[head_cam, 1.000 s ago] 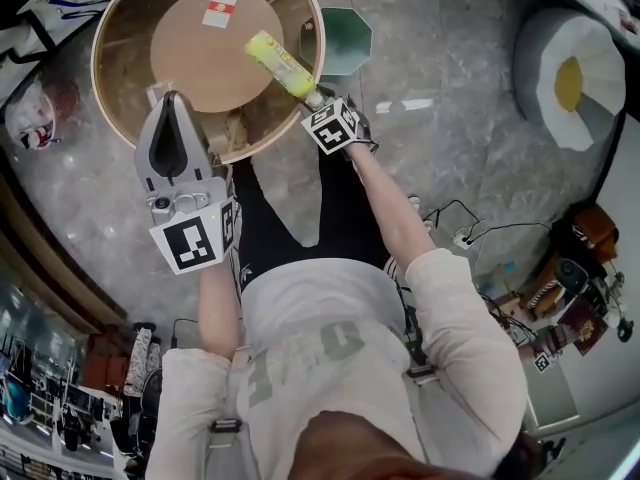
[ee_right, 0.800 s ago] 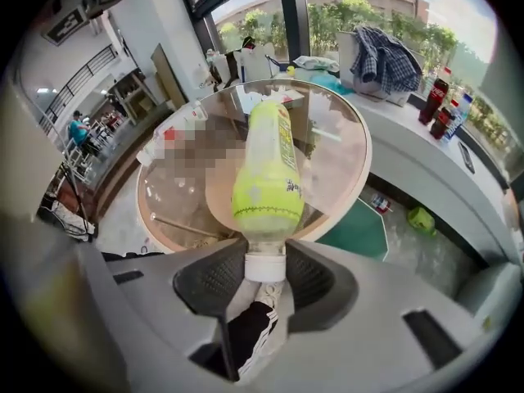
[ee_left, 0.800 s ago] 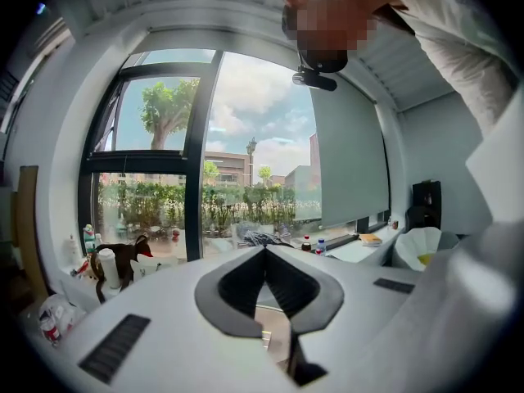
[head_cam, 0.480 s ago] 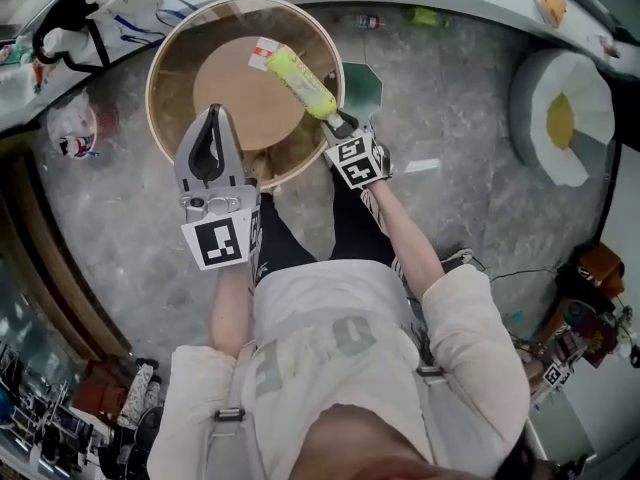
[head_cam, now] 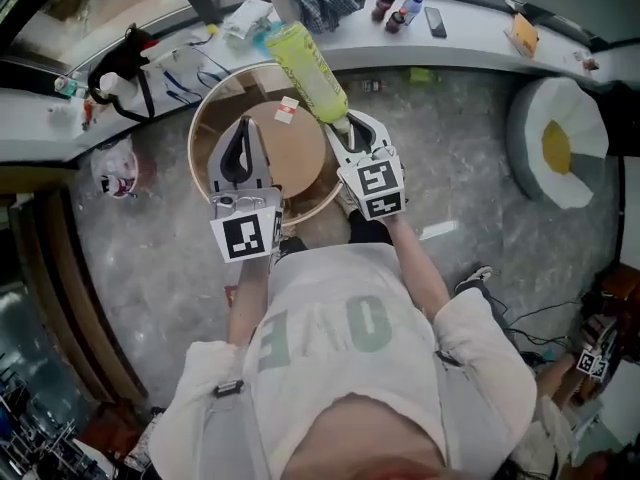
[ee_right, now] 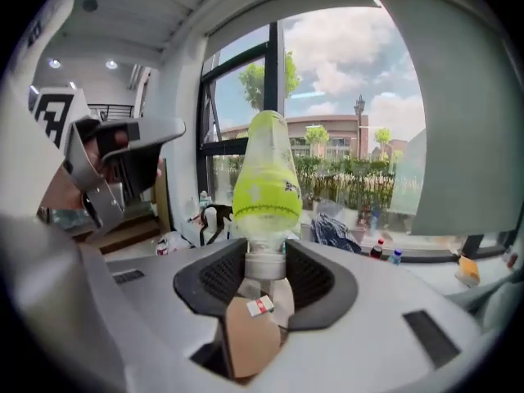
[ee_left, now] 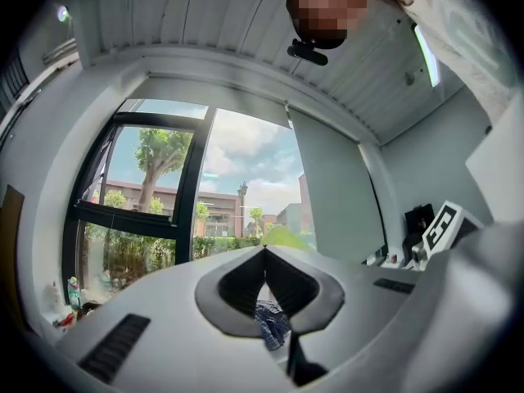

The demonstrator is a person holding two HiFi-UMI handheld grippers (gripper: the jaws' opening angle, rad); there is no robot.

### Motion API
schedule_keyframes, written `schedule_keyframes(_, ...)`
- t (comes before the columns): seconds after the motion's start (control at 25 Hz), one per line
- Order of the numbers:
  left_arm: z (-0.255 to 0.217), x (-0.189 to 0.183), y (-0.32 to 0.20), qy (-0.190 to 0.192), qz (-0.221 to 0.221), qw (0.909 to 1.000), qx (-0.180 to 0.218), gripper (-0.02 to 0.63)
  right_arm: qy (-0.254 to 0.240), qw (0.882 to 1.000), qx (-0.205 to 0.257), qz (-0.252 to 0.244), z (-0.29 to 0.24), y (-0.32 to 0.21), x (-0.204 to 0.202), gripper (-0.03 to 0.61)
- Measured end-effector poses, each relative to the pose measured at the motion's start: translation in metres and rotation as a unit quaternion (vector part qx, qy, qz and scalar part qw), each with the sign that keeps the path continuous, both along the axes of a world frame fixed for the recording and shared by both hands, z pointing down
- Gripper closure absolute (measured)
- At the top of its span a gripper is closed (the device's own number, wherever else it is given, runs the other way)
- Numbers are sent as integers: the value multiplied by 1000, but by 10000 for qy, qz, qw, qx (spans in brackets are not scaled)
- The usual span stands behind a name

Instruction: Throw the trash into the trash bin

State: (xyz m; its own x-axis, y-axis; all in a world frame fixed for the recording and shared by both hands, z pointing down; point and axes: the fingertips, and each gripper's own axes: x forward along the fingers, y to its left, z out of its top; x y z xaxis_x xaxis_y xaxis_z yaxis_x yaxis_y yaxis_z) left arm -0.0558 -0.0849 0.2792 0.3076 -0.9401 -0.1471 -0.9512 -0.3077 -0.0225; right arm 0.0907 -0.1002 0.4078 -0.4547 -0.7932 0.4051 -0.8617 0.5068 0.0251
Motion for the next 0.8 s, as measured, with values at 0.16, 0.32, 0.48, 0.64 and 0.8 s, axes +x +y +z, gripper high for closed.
schedule_keyframes(0.16,-14,9,-3,14,104,9999,134,601,-394,9982,451,13,-48,6,-1,426)
schedule_keyframes(0.32,-21,16,-5,2,228,9994,263,601,-548,9960,707,86,-70,10,6,426)
schedule_keyframes(0.48,-17,22,-10,70,310,9993,200,601,-687,9947,740,210,-74,9,16,426)
schedule_keyframes(0.64,-8,38,-19,30,462,9989,65,601,-653,9952,639,363,-63,0,31,426)
schedule_keyframes(0.8,8,57,-37,23,585,9981,-185,601,-638,9960,291,549,-37,-12,52,426)
